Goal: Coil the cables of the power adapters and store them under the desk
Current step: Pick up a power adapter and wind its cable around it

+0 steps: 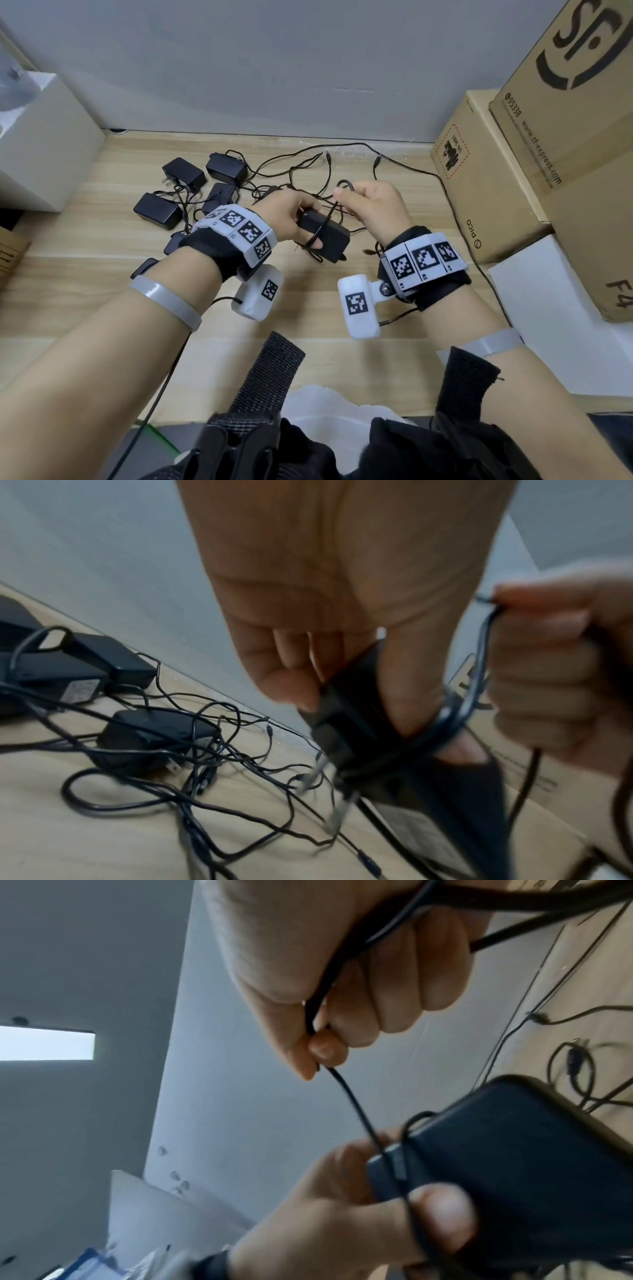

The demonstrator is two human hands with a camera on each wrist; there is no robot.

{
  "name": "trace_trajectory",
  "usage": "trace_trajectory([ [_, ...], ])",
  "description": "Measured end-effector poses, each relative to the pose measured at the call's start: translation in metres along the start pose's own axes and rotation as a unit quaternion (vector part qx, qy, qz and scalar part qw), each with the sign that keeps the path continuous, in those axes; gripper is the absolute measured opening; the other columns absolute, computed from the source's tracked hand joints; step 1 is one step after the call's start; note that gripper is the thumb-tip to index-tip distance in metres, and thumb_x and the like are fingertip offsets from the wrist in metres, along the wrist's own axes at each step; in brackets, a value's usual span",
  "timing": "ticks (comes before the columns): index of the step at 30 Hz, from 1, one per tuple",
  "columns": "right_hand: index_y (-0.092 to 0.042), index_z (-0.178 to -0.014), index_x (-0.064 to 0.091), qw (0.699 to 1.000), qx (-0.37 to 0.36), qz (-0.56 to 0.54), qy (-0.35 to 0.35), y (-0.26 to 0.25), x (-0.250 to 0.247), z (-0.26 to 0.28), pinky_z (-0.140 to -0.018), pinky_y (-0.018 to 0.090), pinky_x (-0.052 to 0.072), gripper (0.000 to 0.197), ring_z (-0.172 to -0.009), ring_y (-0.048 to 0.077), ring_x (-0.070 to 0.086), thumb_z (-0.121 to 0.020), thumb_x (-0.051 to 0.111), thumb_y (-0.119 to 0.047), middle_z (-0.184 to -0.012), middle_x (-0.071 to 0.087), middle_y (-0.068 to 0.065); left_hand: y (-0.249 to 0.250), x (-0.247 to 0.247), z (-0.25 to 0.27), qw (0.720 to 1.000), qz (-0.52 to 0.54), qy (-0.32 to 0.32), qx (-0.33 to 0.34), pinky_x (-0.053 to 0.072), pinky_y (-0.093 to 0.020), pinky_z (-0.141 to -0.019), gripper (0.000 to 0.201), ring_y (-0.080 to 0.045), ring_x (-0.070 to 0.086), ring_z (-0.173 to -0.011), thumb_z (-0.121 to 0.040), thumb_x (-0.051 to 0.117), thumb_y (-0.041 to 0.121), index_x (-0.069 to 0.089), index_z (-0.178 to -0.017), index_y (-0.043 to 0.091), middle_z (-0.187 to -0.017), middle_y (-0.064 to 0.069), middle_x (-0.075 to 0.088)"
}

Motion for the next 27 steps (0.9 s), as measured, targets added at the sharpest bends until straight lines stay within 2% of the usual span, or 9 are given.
trace_trajectory([
  [3, -0.022, -0.048, 0.047, 1.000, 0.022, 0.011, 0.015, 0.017, -0.004, -0.003, -0.052, 0.024, 0.027, 0.041, -0.038, 0.001, 0.033, -0.087, 0.060, -0.027, -0.034, 0.040, -0.013, 0.006, 0.002, 0.006, 0.992, 0.087, -0.071, 0.053, 0.052, -0.033, -0.074, 0.039, -0.016, 0.059, -0.078, -0.067, 0.080, 0.005, 0.058, -0.094, 0.021, -0.087, -0.001, 0.065],
  [6, -0.020, -0.046, 0.050, 0.998, 0.046, -0.030, 0.003, 0.032, 0.001, -0.005, -0.053, 0.026, 0.026, 0.043, -0.042, 0.003, 0.034, -0.085, 0.062, -0.034, -0.039, 0.040, -0.012, 0.010, 0.000, 0.009, 0.970, 0.211, -0.110, 0.059, 0.049, -0.016, -0.054, 0.034, -0.002, 0.062, -0.061, -0.073, 0.067, -0.010, 0.056, -0.093, 0.016, -0.069, 0.009, 0.068],
  [8, -0.019, -0.050, 0.056, 0.996, 0.060, -0.066, -0.002, 0.034, 0.004, -0.004, -0.053, 0.025, 0.029, 0.039, -0.048, 0.008, 0.037, -0.084, 0.061, -0.036, -0.047, 0.045, -0.007, 0.015, -0.001, 0.011, 0.950, 0.280, -0.114, 0.072, 0.047, -0.012, -0.051, 0.032, 0.000, 0.062, -0.059, -0.073, 0.064, -0.013, 0.054, -0.094, 0.009, -0.066, 0.010, 0.068],
  [11, -0.013, -0.064, 0.057, 0.992, 0.106, -0.075, 0.006, 0.035, 0.005, -0.003, -0.049, 0.021, 0.031, 0.033, -0.050, 0.012, 0.041, -0.084, 0.060, -0.040, -0.053, 0.048, 0.000, 0.023, 0.001, 0.018, 0.901, 0.401, -0.129, 0.107, 0.044, -0.009, -0.048, 0.051, 0.001, 0.060, -0.055, -0.059, 0.077, 0.023, 0.051, -0.099, 0.004, -0.065, 0.010, 0.067],
  [13, -0.015, -0.058, 0.048, 0.985, 0.159, -0.060, 0.022, 0.038, 0.003, -0.002, -0.042, 0.019, 0.026, 0.038, -0.038, 0.007, 0.036, -0.089, 0.055, -0.037, -0.037, 0.041, -0.008, 0.025, 0.003, 0.019, 0.865, 0.470, -0.133, 0.117, 0.043, -0.008, -0.048, 0.073, 0.001, 0.060, -0.057, -0.054, 0.083, 0.039, 0.048, -0.107, 0.003, -0.070, 0.008, 0.068],
  [16, -0.018, -0.042, 0.050, 0.983, 0.165, -0.078, 0.018, 0.042, 0.004, 0.001, -0.040, 0.020, 0.022, 0.050, -0.030, 0.007, 0.030, -0.081, 0.049, -0.049, -0.035, 0.035, -0.006, 0.020, 0.004, 0.014, 0.815, 0.560, -0.101, 0.110, 0.047, -0.013, -0.053, 0.080, -0.004, 0.063, -0.063, -0.047, 0.089, 0.041, 0.049, -0.106, 0.005, -0.076, 0.004, 0.070],
  [20, -0.015, -0.059, 0.057, 0.980, 0.189, -0.064, -0.010, 0.051, 0.008, 0.009, -0.043, 0.023, 0.022, 0.060, -0.030, 0.006, 0.026, -0.089, 0.034, -0.061, -0.047, 0.032, 0.001, 0.018, 0.003, 0.007, 0.786, 0.610, -0.059, 0.085, 0.048, -0.024, -0.073, 0.083, -0.016, 0.060, -0.083, -0.039, 0.091, 0.044, 0.055, -0.103, 0.005, -0.086, -0.004, 0.067],
  [23, -0.015, -0.054, 0.057, 0.976, 0.212, -0.047, -0.004, 0.062, 0.008, 0.010, -0.045, 0.025, 0.021, 0.067, -0.028, 0.005, 0.025, -0.086, 0.032, -0.068, -0.039, 0.031, -0.005, 0.024, 0.004, 0.006, 0.735, 0.668, -0.072, 0.087, 0.043, -0.015, -0.042, 0.069, -0.010, 0.058, -0.060, -0.039, 0.093, 0.034, 0.062, -0.094, 0.004, -0.074, -0.005, 0.066],
  [27, -0.014, -0.061, 0.060, 0.973, 0.231, -0.028, -0.011, 0.076, 0.007, 0.016, -0.046, 0.025, 0.020, 0.078, -0.035, 0.008, 0.025, -0.083, 0.018, -0.076, -0.040, 0.028, -0.008, 0.020, 0.004, 0.002, 0.706, 0.702, -0.054, 0.074, 0.039, -0.014, -0.037, 0.076, -0.010, 0.054, -0.060, -0.041, 0.093, 0.033, 0.056, -0.102, 0.008, -0.079, -0.005, 0.064],
])
Point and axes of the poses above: each hand's wrist, its own z-axis away from the middle knuckle, its own x-axis out of the palm, y = z × x, the point moved 7 cm from there along -z, towards the middle knuckle
